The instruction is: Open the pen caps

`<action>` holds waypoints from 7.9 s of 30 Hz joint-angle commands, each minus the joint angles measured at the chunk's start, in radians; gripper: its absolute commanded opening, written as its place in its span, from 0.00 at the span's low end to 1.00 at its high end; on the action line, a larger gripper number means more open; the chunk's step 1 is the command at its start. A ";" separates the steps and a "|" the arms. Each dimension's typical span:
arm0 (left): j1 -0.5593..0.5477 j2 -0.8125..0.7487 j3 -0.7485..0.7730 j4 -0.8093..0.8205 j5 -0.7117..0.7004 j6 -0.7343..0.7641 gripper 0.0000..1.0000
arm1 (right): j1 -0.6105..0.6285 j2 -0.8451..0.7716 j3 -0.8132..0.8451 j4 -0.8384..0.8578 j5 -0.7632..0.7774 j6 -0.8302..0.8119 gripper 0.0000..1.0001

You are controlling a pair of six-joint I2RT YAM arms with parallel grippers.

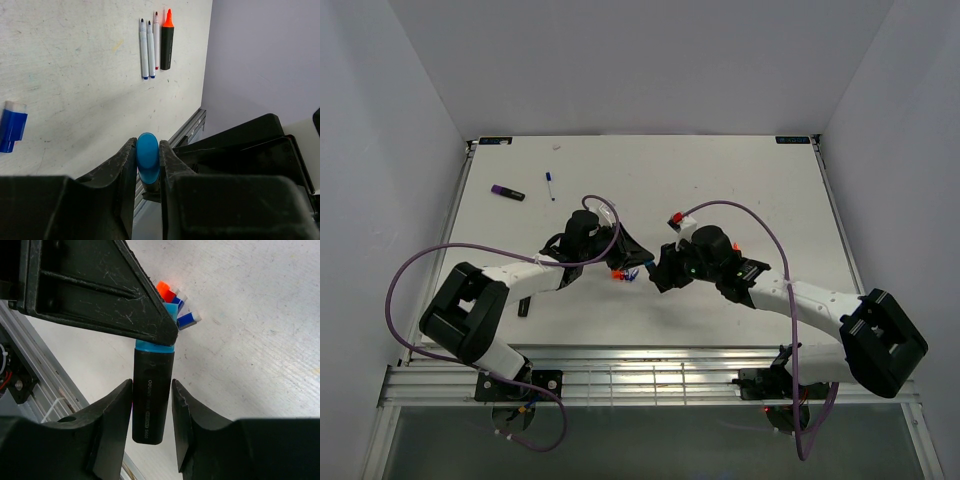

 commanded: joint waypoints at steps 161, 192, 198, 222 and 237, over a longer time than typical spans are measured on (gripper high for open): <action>0.319 -0.096 0.424 -0.692 -0.430 0.439 0.76 | -0.403 -0.219 0.000 -0.340 0.362 -0.094 0.61; 0.490 0.639 1.083 -0.732 -0.806 0.680 0.56 | -0.249 -0.296 -0.046 -0.285 0.256 -0.137 0.57; 0.490 0.703 1.114 -0.696 -0.746 0.680 0.50 | -0.249 -0.283 -0.046 -0.280 0.236 -0.140 0.57; 0.492 0.766 1.005 -0.665 -0.729 0.708 0.25 | -0.248 -0.290 -0.060 -0.273 0.245 -0.140 0.57; 0.442 0.574 0.850 -0.666 -0.697 0.637 0.00 | -0.249 -0.332 -0.039 -0.323 0.251 -0.127 0.57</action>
